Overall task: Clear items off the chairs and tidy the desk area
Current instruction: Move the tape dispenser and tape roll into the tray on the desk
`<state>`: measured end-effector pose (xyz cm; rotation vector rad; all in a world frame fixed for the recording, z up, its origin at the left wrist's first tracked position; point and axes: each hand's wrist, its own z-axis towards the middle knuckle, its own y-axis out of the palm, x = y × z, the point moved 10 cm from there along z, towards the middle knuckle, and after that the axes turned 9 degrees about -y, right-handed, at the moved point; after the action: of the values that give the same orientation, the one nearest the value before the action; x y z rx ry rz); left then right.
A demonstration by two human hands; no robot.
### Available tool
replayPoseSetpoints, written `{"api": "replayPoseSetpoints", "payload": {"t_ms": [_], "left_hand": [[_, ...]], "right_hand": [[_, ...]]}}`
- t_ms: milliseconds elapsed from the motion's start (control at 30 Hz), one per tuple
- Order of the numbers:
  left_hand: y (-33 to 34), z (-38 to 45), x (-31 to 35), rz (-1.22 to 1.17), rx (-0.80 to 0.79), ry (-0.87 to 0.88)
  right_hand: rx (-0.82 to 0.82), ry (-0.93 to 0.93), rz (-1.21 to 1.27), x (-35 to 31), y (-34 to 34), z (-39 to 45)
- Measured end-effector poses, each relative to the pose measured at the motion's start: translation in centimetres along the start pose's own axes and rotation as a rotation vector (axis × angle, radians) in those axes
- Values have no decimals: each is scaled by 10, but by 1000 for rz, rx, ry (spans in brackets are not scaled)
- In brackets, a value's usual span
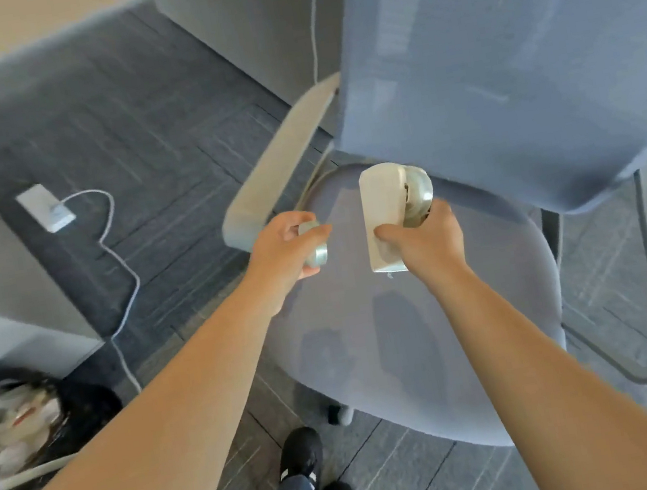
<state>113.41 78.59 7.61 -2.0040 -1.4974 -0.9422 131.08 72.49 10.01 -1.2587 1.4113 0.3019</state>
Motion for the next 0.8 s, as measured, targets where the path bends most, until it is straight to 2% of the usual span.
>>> {"api": "replayPoseSetpoints", "payload": {"t_ms": [233, 467, 667, 800], "left_hand": [[-123, -107, 15, -132, 220, 101], [-283, -228, -6, -159, 569, 197], [-420, -317, -54, -203, 775, 176], [-500, -362, -92, -196, 831, 130]], "right_hand": [[-210, -242, -4, -105, 75, -79], [-453, -447, -38, -197, 203, -191], [-641, -542, -37, -244, 323, -305], [-700, -551, -27, -257, 395, -373]]}}
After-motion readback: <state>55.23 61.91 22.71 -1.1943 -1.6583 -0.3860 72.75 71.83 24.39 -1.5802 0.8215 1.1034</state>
